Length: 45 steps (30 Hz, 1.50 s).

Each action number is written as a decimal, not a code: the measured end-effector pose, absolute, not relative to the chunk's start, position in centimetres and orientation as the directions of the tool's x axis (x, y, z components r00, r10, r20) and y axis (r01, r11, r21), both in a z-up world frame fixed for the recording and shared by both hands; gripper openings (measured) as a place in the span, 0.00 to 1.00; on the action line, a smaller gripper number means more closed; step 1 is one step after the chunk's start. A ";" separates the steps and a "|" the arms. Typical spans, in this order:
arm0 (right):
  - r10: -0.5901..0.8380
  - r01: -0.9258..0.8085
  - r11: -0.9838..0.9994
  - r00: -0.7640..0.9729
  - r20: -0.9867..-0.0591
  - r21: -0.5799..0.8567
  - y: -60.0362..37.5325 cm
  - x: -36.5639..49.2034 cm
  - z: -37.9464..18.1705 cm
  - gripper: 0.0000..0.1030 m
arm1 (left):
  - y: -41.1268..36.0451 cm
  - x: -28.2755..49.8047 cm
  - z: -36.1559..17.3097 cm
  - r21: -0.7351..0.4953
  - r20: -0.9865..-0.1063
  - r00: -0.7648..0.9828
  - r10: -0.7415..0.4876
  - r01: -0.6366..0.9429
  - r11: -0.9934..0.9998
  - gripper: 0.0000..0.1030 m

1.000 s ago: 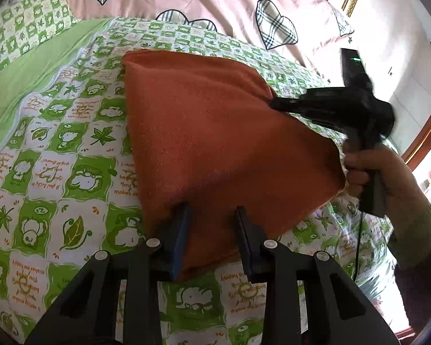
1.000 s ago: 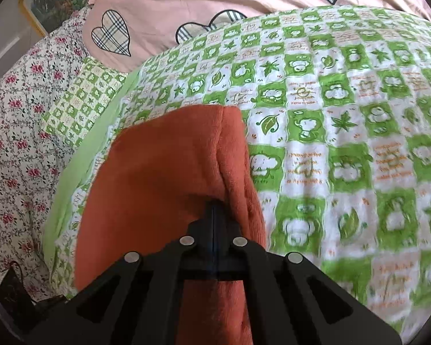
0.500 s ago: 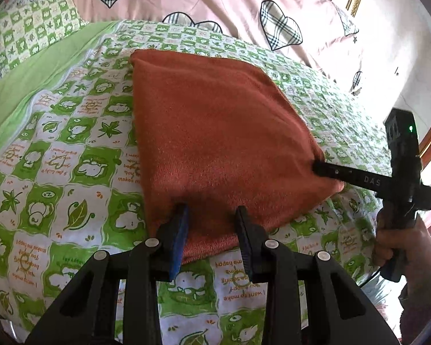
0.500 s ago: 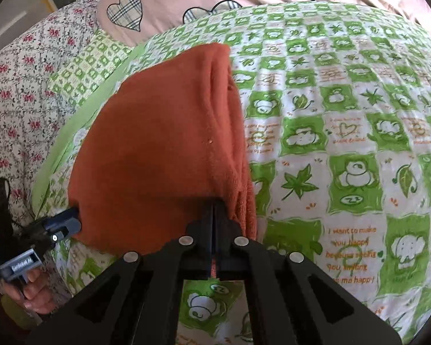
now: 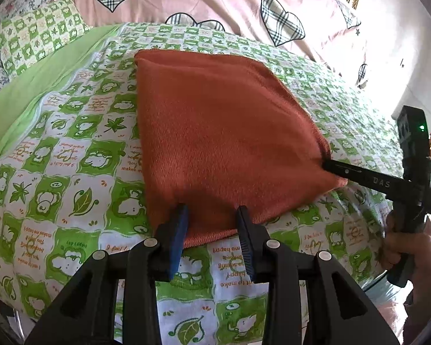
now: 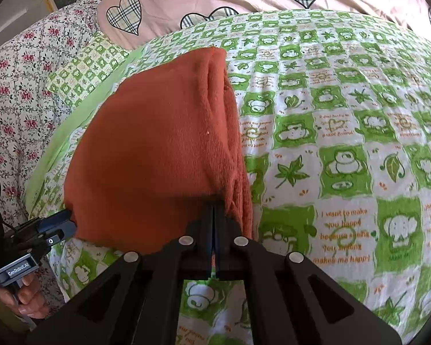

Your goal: Fold small clothes

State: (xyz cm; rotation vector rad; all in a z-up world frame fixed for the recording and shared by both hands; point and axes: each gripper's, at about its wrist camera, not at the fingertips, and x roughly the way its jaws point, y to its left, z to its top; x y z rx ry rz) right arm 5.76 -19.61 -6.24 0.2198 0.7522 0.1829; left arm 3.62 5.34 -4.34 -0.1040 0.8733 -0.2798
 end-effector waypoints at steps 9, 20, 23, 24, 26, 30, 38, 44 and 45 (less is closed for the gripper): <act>0.177 -0.046 0.976 0.737 -0.652 0.212 -19.3 1.9 -4.8 0.07 | 5.4 1.3 -3.7 -0.155 -0.776 0.593 -0.218 0.155 0.976 0.47; 0.206 -0.071 0.970 0.753 -0.625 0.234 -18.6 -2.8 -4.3 0.57 | 7.1 -1.6 -2.8 -0.102 -0.784 0.608 -0.124 0.070 0.992 0.67; 0.219 -0.086 0.968 0.744 -0.631 0.235 -17.8 -3.9 -4.9 0.64 | 7.1 -2.3 -2.6 -0.070 -0.785 0.613 -0.090 0.055 0.996 0.77; 0.217 -0.090 0.970 0.744 -0.632 0.228 -17.6 -4.2 -5.0 0.66 | 7.0 -2.5 -2.6 -0.051 -0.785 0.615 -0.071 0.050 0.997 0.80; 0.208 -0.099 0.974 0.737 -0.643 0.201 -16.9 -4.7 -5.2 0.76 | 6.9 -2.9 -2.6 -0.028 -0.784 0.618 -0.055 0.053 0.998 0.80; 0.212 -0.110 0.975 0.726 -0.655 0.194 -16.3 -5.5 -5.7 0.82 | 7.0 -4.0 -2.7 0.001 -0.785 0.619 -0.027 0.044 0.999 0.84; 0.209 -0.100 0.974 0.731 -0.650 0.202 -15.9 -6.3 -5.6 0.90 | 8.0 -4.3 -3.0 0.014 -0.804 0.594 0.021 -0.016 1.000 0.86; 0.210 -0.113 0.976 0.724 -0.657 0.187 -15.1 -6.3 -5.6 0.94 | 7.9 -4.0 -3.1 0.039 -0.815 0.578 0.044 -0.021 0.999 0.86; 0.210 -0.114 0.976 0.722 -0.659 0.185 -15.0 -6.1 -5.6 0.94 | 8.0 -4.0 -3.1 0.039 -0.815 0.578 0.044 -0.020 0.999 0.86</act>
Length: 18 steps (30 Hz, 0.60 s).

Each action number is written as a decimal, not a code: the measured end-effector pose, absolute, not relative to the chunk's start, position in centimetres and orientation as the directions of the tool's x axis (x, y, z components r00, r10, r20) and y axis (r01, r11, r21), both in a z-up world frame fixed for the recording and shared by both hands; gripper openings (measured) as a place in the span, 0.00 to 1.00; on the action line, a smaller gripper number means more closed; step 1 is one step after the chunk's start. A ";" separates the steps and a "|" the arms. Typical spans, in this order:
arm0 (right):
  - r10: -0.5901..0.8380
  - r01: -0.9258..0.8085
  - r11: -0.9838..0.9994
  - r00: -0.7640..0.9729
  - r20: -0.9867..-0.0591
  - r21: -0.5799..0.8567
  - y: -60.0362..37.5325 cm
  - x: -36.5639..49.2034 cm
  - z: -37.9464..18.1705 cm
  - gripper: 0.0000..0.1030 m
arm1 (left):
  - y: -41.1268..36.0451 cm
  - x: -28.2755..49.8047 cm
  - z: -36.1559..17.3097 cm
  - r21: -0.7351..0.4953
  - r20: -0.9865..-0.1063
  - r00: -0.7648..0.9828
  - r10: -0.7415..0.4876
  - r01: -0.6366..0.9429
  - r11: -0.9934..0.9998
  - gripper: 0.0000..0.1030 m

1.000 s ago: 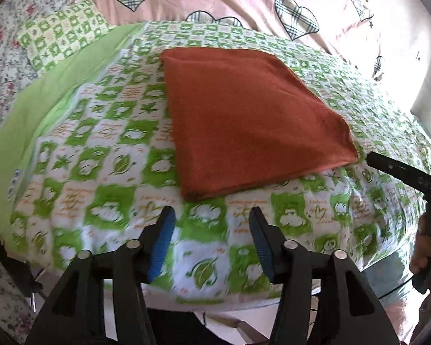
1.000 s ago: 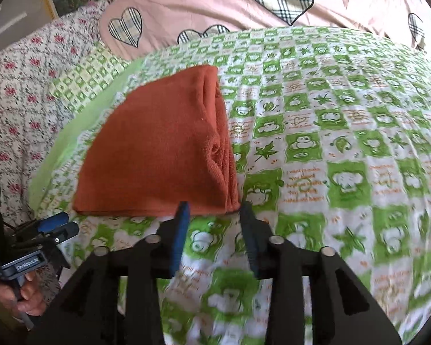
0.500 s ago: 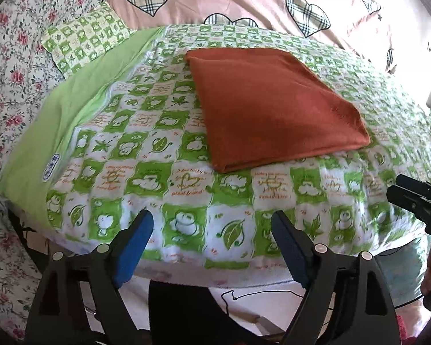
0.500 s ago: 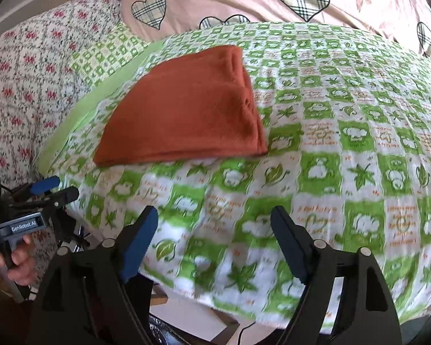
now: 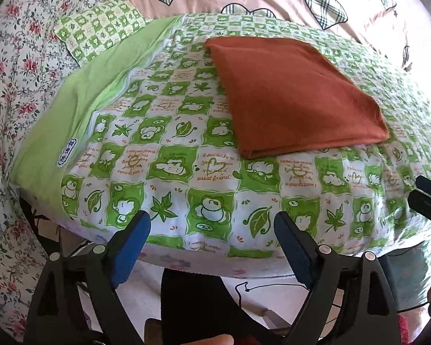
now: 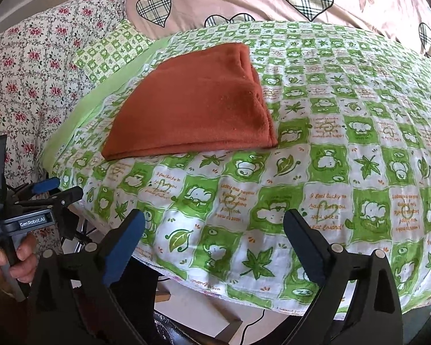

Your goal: Fold small clothes

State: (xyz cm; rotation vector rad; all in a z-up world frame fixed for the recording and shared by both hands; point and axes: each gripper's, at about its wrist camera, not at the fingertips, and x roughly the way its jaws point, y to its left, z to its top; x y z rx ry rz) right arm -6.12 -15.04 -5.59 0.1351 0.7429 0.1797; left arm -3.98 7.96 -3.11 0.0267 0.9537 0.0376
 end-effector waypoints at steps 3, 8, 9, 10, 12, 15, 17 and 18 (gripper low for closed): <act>0.211 -0.122 0.976 0.717 -0.664 0.179 -14.8 -5.8 -5.6 0.94 | 8.1 -3.8 -2.9 0.040 -0.812 0.582 0.046 -0.024 0.999 0.86; 0.224 -0.140 0.974 0.713 -0.665 0.178 -14.5 -5.2 -5.2 0.94 | 8.1 -3.0 -2.6 0.043 -0.807 0.589 0.050 -0.026 0.999 0.87; 0.226 -0.143 0.974 0.713 -0.664 0.178 -14.5 -5.1 -5.1 0.95 | 8.1 -2.8 -2.5 0.043 -0.806 0.590 0.050 -0.027 0.999 0.88; 0.230 -0.146 0.973 0.713 -0.662 0.180 -14.4 -4.9 -4.9 0.95 | 8.1 -2.7 -2.4 0.041 -0.804 0.592 0.048 -0.026 0.999 0.88; 0.232 -0.153 0.972 0.714 -0.660 0.177 -14.2 -4.6 -4.6 0.95 | 8.0 -2.4 -2.3 0.042 -0.803 0.594 0.049 -0.025 0.999 0.89; 0.234 -0.158 0.972 0.717 -0.657 0.174 -14.2 -4.1 -4.1 0.96 | 7.8 -1.9 -2.0 0.045 -0.800 0.598 0.051 -0.026 0.999 0.90; 0.235 -0.161 0.972 0.716 -0.657 0.172 -14.1 -3.6 -3.8 0.96 | 7.7 -1.6 -1.7 0.045 -0.795 0.604 0.051 -0.025 0.999 0.90; 0.236 -0.163 0.972 0.715 -0.658 0.171 -14.0 -3.4 -3.6 0.96 | 7.6 -1.5 -1.6 0.045 -0.792 0.608 0.050 -0.023 0.999 0.90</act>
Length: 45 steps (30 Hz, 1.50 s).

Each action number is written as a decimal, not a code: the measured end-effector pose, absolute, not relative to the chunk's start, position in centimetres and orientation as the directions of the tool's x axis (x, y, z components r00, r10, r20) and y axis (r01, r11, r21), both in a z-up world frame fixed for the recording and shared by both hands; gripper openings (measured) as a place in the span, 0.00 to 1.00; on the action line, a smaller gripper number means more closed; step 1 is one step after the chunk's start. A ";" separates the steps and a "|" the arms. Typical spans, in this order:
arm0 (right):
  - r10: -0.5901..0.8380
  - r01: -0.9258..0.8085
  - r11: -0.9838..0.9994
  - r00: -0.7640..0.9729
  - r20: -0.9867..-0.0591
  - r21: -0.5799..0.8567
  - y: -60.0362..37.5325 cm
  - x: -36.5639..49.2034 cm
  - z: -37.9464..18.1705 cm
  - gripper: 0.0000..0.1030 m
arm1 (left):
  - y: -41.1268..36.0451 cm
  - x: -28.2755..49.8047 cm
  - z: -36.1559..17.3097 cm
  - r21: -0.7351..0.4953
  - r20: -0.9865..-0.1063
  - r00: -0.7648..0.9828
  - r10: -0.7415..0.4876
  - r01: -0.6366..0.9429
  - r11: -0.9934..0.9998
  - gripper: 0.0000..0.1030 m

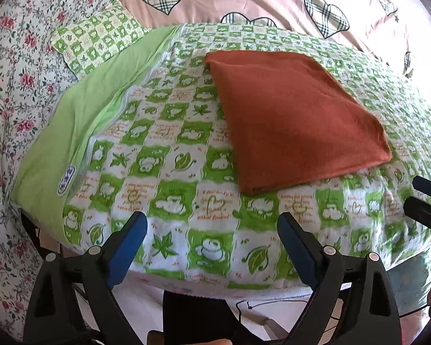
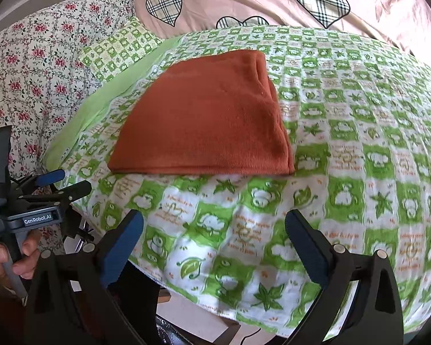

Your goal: Fold small clothes

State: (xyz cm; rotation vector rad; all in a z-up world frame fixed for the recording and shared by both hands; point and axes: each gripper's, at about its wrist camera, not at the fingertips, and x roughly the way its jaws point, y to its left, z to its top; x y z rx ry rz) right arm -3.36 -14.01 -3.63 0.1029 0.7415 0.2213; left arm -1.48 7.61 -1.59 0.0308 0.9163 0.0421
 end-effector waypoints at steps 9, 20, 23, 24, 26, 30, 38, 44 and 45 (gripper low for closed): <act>0.250 -0.184 0.968 0.712 -0.657 0.169 -13.8 -1.8 -3.0 0.96 | 7.3 -0.6 -0.8 0.019 -0.783 0.622 0.026 -0.018 1.000 0.92; 0.249 -0.172 0.968 0.723 -0.645 0.181 -15.1 0.9 -1.6 0.96 | 7.6 1.5 0.0 -0.043 -0.773 0.634 -0.025 -0.013 0.999 0.93; 0.248 -0.171 0.969 0.723 -0.645 0.180 -15.2 2.0 -1.1 0.97 | 7.2 2.2 0.0 -0.036 -0.776 0.631 -0.021 -0.010 0.999 0.93; 0.248 -0.171 0.969 0.721 -0.647 0.180 -15.1 2.4 -1.0 0.97 | 7.0 2.4 0.0 -0.028 -0.778 0.628 -0.017 -0.007 1.000 0.93; 0.247 -0.173 0.969 0.716 -0.653 0.177 -15.0 3.1 -0.9 0.98 | 6.6 2.8 -0.1 -0.014 -0.782 0.623 -0.007 -0.006 1.000 0.93; 0.244 -0.179 0.970 0.703 -0.668 0.167 -14.4 4.3 -0.9 0.98 | 6.2 3.6 -0.4 -0.002 -0.790 0.614 0.002 -0.005 1.000 0.93; 0.223 -0.175 0.974 0.685 -0.693 0.141 -13.2 5.9 -1.4 0.99 | 5.4 5.0 -0.3 0.025 -0.789 0.615 0.016 0.007 1.000 0.95; 0.218 -0.170 0.976 0.676 -0.704 0.138 -13.2 6.5 -1.8 0.99 | 5.8 6.0 -0.6 0.030 -0.798 0.602 0.034 -0.016 0.999 0.95; 0.220 -0.172 0.975 0.675 -0.704 0.140 -13.1 6.5 -1.8 0.99 | 5.9 6.1 -0.7 0.031 -0.800 0.599 0.037 -0.020 0.999 0.95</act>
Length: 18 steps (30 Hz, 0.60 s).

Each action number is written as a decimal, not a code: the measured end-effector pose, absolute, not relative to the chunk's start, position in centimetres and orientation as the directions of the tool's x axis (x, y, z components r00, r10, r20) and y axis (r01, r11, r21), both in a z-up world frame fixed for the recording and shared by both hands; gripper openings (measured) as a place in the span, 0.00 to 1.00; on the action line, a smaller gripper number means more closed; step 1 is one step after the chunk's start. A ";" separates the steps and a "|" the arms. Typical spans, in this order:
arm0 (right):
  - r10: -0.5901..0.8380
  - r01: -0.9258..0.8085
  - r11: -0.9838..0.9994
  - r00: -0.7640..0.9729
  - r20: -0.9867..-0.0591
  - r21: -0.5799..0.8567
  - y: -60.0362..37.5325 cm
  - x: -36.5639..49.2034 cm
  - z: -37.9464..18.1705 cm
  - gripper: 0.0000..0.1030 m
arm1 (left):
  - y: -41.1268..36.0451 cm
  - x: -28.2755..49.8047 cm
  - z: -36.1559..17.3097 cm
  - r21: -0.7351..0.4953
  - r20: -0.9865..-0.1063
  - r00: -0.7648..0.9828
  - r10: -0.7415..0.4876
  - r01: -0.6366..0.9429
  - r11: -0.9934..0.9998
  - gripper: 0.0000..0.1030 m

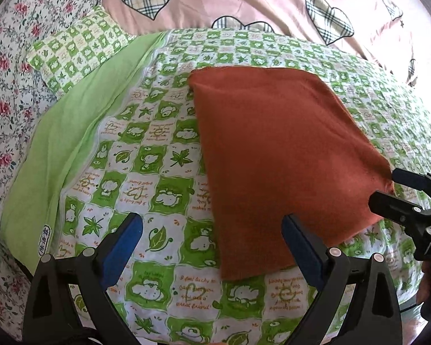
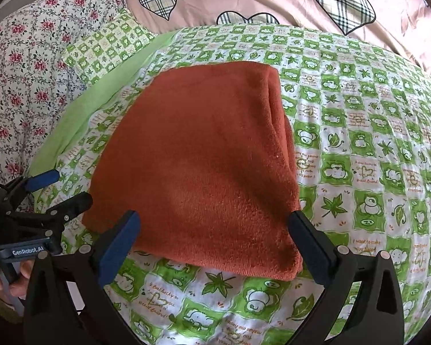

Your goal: Fold small clothes

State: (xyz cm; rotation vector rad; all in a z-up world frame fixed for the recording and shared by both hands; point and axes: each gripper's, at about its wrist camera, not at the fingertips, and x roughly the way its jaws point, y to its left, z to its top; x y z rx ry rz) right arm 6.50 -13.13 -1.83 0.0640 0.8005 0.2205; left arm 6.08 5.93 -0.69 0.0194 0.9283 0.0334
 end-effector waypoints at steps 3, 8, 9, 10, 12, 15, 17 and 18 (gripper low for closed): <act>0.227 -0.181 0.973 0.667 -0.710 0.142 -13.1 6.7 -1.9 0.99 | 6.0 6.3 -0.8 0.033 -0.804 0.593 0.040 -0.022 0.999 0.95; 0.227 -0.187 0.973 0.659 -0.717 0.136 -13.0 6.9 -1.7 0.99 | 5.7 6.7 -1.0 0.040 -0.809 0.586 0.043 -0.018 0.999 0.95; 0.230 -0.191 0.972 0.659 -0.716 0.136 -12.9 7.0 -1.7 0.99 | 5.6 6.8 -0.9 0.043 -0.809 0.586 0.044 -0.016 0.999 0.95; 0.232 -0.193 0.971 0.658 -0.717 0.137 -12.9 7.0 -1.6 0.99 | 5.6 6.8 -0.9 0.045 -0.809 0.586 0.044 -0.012 0.999 0.95; 0.234 -0.197 0.971 0.655 -0.718 0.136 -12.9 7.2 -1.6 0.99 | 5.5 6.9 -0.9 0.049 -0.809 0.587 0.045 -0.008 0.999 0.95; 0.230 -0.201 0.971 0.650 -0.724 0.128 -12.6 7.4 -1.5 0.99 | 5.5 7.1 -0.8 0.045 -0.807 0.589 0.040 -0.005 0.999 0.95; 0.231 -0.202 0.971 0.648 -0.726 0.128 -12.5 7.5 -1.5 0.99 | 5.4 7.2 -0.7 0.047 -0.806 0.590 0.040 -0.003 0.999 0.95; 0.233 -0.204 0.970 0.646 -0.727 0.130 -12.5 7.5 -1.5 0.99 | 5.4 7.3 -0.7 0.048 -0.806 0.591 0.040 -0.002 0.999 0.95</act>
